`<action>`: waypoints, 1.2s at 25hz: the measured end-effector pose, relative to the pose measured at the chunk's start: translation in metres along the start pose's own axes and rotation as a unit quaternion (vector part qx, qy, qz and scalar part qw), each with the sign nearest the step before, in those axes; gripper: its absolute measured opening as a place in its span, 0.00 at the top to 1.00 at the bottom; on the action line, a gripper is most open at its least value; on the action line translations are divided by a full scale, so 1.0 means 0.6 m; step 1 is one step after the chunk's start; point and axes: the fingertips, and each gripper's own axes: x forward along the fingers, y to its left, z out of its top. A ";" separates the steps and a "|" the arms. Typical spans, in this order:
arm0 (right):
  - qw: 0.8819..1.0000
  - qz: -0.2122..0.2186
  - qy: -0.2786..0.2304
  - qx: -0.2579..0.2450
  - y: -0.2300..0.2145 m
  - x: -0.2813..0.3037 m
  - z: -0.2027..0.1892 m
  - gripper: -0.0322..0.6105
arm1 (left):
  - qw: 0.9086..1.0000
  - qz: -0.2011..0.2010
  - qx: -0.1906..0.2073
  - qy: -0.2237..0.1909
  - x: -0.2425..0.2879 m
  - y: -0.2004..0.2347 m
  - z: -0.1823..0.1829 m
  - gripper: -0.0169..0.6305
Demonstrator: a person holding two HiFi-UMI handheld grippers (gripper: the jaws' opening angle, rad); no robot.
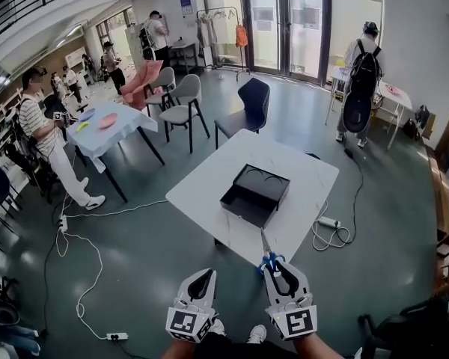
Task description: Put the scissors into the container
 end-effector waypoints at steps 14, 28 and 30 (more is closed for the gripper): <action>1.000 -0.014 0.000 -0.002 0.004 0.136 -0.017 0.81 | 0.999 -0.042 -0.001 0.009 0.092 0.108 -0.013 0.96; 0.998 -0.049 0.026 0.018 0.025 0.266 -0.045 0.81 | 0.994 -0.107 0.010 0.015 0.157 0.222 -0.023 0.96; 0.998 -0.057 0.030 0.018 0.024 0.273 -0.051 0.81 | 0.993 -0.117 0.011 0.020 0.161 0.230 -0.028 0.96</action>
